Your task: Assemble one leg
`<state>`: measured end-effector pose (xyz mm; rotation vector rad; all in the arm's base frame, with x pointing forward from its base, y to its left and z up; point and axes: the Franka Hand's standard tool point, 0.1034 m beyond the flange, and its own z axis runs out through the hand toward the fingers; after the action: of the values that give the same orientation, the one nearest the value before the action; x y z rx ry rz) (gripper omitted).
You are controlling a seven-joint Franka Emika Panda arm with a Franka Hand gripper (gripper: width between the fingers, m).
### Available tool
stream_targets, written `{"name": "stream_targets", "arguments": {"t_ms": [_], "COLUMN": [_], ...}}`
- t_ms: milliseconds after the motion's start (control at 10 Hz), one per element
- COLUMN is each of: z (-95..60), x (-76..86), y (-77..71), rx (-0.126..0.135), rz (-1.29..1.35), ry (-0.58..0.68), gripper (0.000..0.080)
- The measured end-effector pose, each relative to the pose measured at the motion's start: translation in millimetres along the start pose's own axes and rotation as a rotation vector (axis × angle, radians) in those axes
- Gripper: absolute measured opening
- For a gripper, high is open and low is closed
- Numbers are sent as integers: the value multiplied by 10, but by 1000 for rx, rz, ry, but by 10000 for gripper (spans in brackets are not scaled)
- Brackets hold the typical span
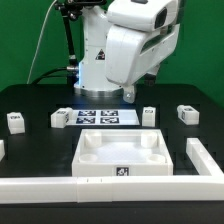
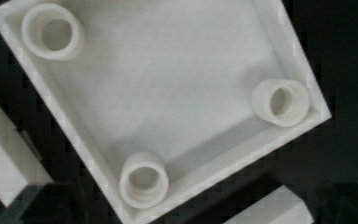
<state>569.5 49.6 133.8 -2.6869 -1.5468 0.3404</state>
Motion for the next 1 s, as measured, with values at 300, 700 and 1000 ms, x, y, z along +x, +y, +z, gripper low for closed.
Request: {"name": "stream_targets", "arguments": {"t_ms": [300,700,1000], "z": [-3,66,299], "x": [3,4,-174], "y": [2,7,-91], "rx": [-1,-33,-128], "rz": [-1,-37,-154], "ry": [0,35,116], "gripper": [650,650,650]}}
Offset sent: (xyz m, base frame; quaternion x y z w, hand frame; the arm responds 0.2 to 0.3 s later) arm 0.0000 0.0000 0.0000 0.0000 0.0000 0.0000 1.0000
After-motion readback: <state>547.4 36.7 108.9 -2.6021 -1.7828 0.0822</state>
